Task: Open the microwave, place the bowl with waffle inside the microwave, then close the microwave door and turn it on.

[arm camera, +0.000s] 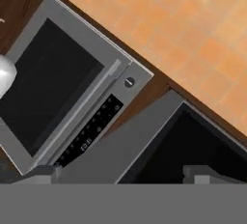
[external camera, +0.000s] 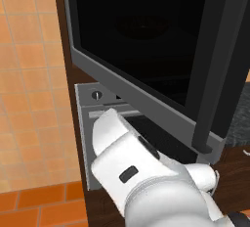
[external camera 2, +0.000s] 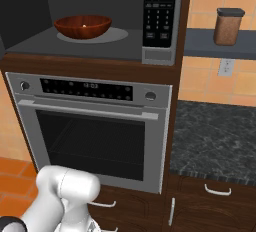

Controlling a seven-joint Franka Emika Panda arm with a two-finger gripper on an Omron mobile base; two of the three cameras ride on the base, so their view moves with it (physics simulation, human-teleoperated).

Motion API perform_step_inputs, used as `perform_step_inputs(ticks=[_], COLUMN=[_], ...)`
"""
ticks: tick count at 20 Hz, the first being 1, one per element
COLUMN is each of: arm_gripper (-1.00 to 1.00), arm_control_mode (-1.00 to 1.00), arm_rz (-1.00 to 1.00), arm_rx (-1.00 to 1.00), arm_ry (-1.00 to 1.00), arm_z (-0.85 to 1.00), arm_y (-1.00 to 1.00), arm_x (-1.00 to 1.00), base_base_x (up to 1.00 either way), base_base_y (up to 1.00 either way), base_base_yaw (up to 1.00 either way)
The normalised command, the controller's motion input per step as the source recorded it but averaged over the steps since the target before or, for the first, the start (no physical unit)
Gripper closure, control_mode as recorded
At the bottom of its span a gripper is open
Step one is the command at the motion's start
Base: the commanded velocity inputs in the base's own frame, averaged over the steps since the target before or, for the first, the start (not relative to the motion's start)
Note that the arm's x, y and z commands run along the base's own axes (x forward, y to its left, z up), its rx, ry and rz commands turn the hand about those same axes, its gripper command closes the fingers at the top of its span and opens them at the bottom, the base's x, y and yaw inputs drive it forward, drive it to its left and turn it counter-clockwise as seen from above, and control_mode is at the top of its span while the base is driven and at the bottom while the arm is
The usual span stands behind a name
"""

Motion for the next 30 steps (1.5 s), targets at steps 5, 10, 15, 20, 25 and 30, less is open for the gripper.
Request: perform_step_inputs(ticks=[5, 10, 15, 20, 25, 30], arm_gripper=[-1.00, -1.00, -1.00, -1.00, -1.00, -1.00], arm_control_mode=[-1.00, -1.00, -1.00, -1.00, -1.00, -1.00], arm_rz=[-0.42, -0.20, -0.08, -0.05, -0.04, -0.05], arm_rx=[0.00, 0.02, 0.17, 0.20, 0.19, 0.12], arm_ry=[-0.10, 0.00, -0.09, -0.25, -0.27, -0.14], arm_z=[-0.12, -0.34, -0.07, 0.05, 0.17, 0.31], arm_y=[0.05, -0.20, -0.55, -0.68, -0.69, -0.34], arm_x=[0.98, 0.88, 0.54, 0.32, 0.34, 0.84], base_base_x=[0.00, 0.00, 0.00, 0.00, 0.00, 0.00], base_base_y=[0.00, 0.00, 0.00, 0.00, 0.00, 0.00], base_base_yaw=[0.00, 0.00, 0.00, 0.00, 0.00, 0.00])
